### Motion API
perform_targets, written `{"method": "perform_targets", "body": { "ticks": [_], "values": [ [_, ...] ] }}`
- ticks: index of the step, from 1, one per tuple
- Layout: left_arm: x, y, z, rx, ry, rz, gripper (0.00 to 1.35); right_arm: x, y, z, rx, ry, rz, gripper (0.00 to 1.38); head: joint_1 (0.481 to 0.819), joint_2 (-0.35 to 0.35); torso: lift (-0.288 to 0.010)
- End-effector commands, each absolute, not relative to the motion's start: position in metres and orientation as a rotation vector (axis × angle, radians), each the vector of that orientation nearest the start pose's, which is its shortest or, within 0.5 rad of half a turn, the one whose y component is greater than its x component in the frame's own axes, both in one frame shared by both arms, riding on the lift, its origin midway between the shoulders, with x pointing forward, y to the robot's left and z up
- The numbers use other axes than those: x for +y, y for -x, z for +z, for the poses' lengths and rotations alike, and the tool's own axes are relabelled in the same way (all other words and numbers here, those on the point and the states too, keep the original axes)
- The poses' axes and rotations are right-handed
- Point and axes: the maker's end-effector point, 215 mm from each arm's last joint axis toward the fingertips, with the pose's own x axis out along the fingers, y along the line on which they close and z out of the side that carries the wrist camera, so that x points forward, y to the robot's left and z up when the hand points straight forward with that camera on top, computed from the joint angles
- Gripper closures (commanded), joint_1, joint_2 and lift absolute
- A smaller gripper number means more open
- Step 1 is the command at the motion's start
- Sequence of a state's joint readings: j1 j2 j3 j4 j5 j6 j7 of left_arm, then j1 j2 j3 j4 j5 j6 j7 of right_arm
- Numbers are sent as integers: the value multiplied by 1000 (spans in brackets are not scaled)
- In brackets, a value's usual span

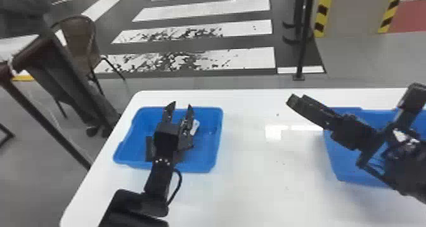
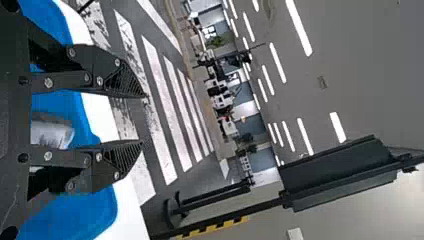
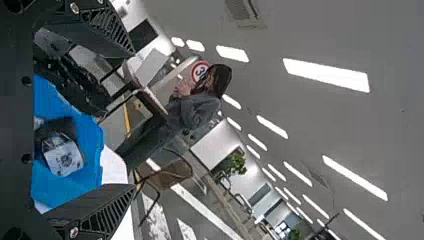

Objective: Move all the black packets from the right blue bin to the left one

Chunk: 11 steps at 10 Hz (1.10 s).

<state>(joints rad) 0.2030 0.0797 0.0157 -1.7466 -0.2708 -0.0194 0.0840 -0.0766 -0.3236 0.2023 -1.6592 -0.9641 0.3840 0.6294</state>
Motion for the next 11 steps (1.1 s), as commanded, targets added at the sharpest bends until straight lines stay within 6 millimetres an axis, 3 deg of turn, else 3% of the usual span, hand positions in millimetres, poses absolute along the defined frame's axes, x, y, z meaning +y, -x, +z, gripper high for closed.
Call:
{"method": "perform_targets", "body": {
  "ticks": [1, 2, 3, 5, 6, 7, 8, 9, 11],
  "values": [
    [290, -509, -327, -98, -293, 104, 91, -99, -519, -284, 165, -608, 886, 93, 695, 218, -140],
    [296, -485, -301, -150, -229, 125, 167, -131, -522, -285, 172, -524, 808, 94, 695, 209, -140],
    [289, -459, -272, -205, -143, 121, 171, -167, -521, -288, 215, -392, 708, 96, 695, 195, -140],
    [261, -423, -210, -335, 18, 71, 179, -219, -512, -306, 304, -315, 570, 99, 695, 146, -140],
    [253, -410, -193, -357, 63, 54, 179, -248, -500, -312, 357, -241, 472, 99, 695, 95, -140],
    [243, -402, -187, -356, 120, 34, 179, -273, -489, -323, 438, -173, 384, 99, 695, 46, -140],
    [230, -402, -193, -327, 171, 8, 179, -286, -472, -344, 553, -169, 329, 94, 695, -7, -140],
    [222, -407, -207, -280, 194, -6, 179, -292, -461, -357, 620, -173, 292, 99, 695, -28, -140],
    [210, -409, -215, -248, 198, -34, 173, -308, -445, -372, 703, -139, 191, 99, 695, -97, -140]
  ]
}}
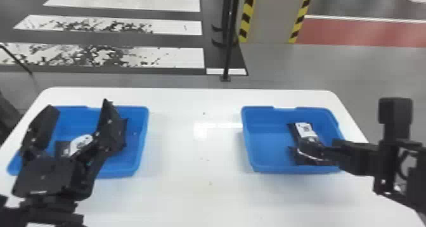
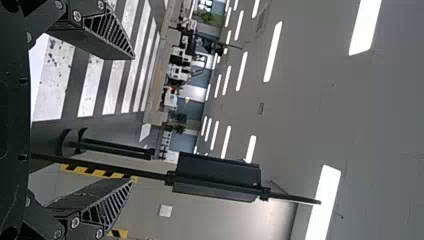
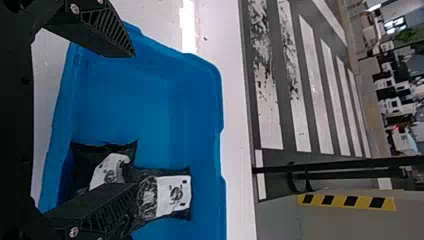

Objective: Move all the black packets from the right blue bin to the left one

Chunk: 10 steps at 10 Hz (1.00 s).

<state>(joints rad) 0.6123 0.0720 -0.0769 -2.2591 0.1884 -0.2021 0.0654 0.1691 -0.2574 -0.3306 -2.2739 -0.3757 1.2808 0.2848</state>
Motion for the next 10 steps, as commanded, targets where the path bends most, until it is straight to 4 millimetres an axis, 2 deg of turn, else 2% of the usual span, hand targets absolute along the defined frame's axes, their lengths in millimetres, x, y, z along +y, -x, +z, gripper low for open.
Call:
{"method": "perform_targets", "body": {
  "ticks": [1, 2, 4, 6, 8, 10],
  "values": [
    [208, -413, -226, -214, 220, -46, 173, -314, -447, -386, 743, -162, 167, 99, 695, -120, -140],
    [206, -413, -227, -211, 224, -50, 173, -324, -452, -396, 773, -173, 141, 99, 695, -136, -140],
    [201, -414, -223, -220, 224, -61, 173, -341, -470, -402, 800, -161, 90, 94, 695, -153, -140],
    [200, -413, -223, -228, 218, -65, 173, -352, -486, -418, 832, -180, 67, 98, 695, -180, -140],
    [196, -413, -213, -267, 211, -71, 173, -351, -499, -423, 852, -168, 71, 99, 695, -189, -140],
    [192, -412, -206, -295, 189, -79, 177, -341, -508, -434, 885, -176, 90, 104, 695, -186, -140]
  ]
}}
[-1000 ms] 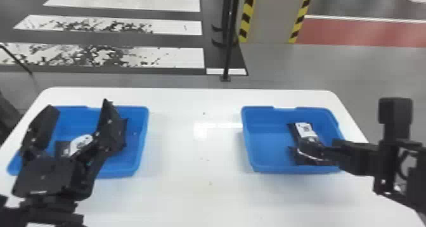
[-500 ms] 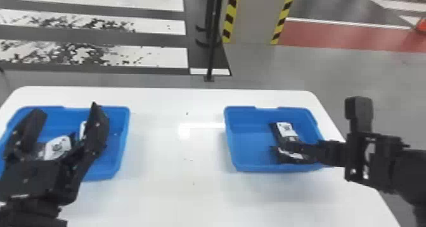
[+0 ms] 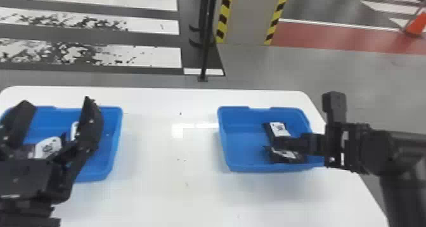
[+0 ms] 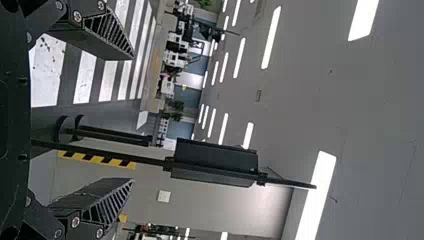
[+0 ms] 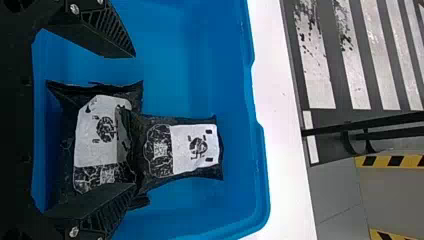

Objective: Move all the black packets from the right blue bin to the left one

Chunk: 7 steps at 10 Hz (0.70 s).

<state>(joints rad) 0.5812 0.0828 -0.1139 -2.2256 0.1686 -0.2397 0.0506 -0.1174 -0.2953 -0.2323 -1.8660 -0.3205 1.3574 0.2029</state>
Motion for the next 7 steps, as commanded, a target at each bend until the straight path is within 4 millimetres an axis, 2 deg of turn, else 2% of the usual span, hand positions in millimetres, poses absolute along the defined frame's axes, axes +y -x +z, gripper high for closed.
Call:
{"method": "perform_targets", "body": {
  "ticks": [1, 4, 7],
  "values": [
    [190, -412, -205, -297, 191, -84, 176, -337, -504, -442, 925, -173, 88, 104, 695, -184, -140],
    [189, -411, -204, -301, 192, -85, 177, -339, -493, -457, 1022, -150, 68, 104, 695, -182, -140],
    [190, -412, -205, -301, 190, -83, 179, -342, -498, -467, 1076, -141, 56, 105, 695, -184, -140]
  ]
}}
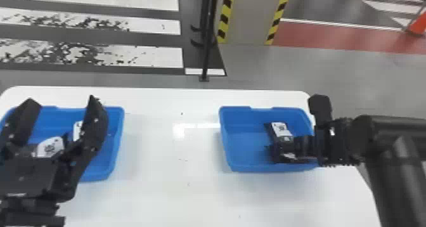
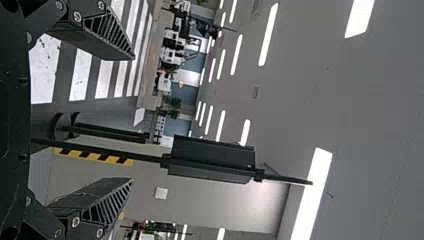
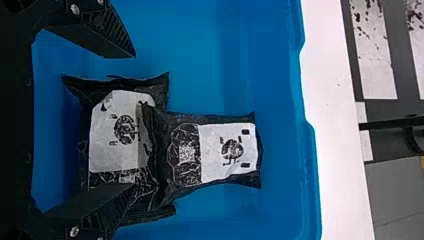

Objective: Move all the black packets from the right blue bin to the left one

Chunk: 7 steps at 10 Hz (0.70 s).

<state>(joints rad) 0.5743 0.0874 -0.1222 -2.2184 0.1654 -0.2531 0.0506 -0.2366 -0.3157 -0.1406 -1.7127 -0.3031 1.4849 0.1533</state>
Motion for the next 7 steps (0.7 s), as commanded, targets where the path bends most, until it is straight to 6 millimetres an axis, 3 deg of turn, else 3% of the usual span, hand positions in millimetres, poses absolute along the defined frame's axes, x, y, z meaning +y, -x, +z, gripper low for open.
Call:
{"method": "perform_targets", "body": {
  "ticks": [1, 3, 4, 5, 6, 7],
  "values": [
    [190, -412, -204, -304, 188, -83, 179, -344, -493, -472, 1107, -146, 46, 105, 695, -183, -140],
    [192, -412, -204, -307, 189, -81, 179, -348, -480, -475, 1156, -129, 23, 111, 695, -190, -140],
    [191, -411, -204, -309, 186, -82, 179, -347, -482, -474, 1154, -127, 25, 202, 695, -194, -140],
    [191, -411, -205, -309, 186, -82, 179, -345, -482, -474, 1154, -132, 32, 483, 695, -196, -140],
    [192, -411, -206, -312, 188, -79, 179, -344, -482, -473, 1151, -133, 37, 518, 695, -195, -140],
    [192, -411, -206, -315, 185, -78, 179, -343, -483, -470, 1141, -125, 37, 743, 695, -191, -140]
  ]
}}
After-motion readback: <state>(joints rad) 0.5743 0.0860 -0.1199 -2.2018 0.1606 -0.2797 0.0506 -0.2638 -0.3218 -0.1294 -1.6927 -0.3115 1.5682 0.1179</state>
